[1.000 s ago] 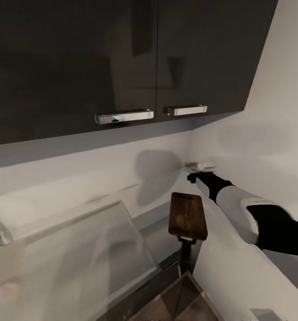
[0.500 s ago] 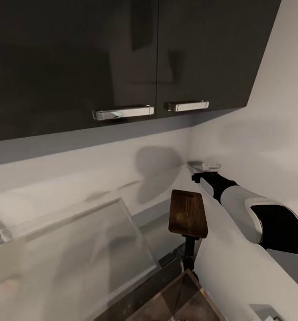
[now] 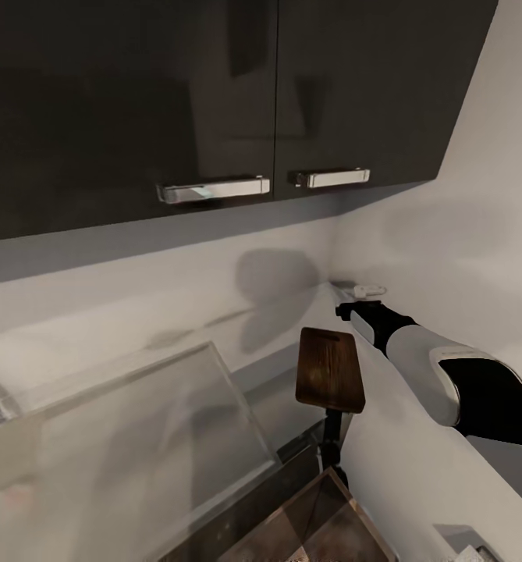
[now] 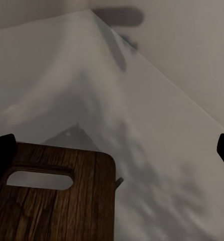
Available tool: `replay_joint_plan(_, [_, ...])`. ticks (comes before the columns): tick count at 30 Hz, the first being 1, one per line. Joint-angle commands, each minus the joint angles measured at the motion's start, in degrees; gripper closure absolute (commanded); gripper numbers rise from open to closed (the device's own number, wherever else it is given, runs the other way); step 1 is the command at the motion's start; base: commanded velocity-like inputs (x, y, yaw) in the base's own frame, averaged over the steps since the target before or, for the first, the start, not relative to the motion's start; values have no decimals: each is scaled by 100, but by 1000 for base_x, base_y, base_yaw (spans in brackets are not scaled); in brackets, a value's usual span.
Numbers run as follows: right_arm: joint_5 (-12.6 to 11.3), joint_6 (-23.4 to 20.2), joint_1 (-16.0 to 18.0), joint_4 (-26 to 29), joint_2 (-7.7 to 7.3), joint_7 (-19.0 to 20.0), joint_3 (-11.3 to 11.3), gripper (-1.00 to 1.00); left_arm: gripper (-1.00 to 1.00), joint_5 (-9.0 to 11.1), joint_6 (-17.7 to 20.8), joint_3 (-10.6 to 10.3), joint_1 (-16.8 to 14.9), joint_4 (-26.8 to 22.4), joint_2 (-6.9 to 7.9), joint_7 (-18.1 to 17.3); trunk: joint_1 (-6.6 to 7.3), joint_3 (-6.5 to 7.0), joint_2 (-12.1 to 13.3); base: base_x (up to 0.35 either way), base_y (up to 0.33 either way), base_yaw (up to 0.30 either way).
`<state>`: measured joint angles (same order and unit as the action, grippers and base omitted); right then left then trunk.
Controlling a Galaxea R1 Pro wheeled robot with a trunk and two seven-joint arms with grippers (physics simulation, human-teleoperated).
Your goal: In the kitchen, take the Vidalia onion out of the sink, dice it on the chopping board with the paring knife, put the diced onion into the bowl on the countertop, then place both the paring knife and the chopping board into the sink.
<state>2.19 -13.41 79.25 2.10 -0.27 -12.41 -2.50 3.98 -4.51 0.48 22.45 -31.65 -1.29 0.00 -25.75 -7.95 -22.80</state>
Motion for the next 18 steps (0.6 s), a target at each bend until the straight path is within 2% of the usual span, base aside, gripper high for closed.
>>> replay_joint_plan(1, [24, -48, 3, 10, 0, -7, -26, -100, -100, 42, -6, 4, 2, -8, -2, 0, -3, -20, -12, 0, 0, 0])
replay_joint_plan(18, [31, -40, 3, 1, -6, -10, -33, -100, -100, 42, -6, 4, 1, 18, -3, 3, -3, -42, -12, 0, 0, 0])
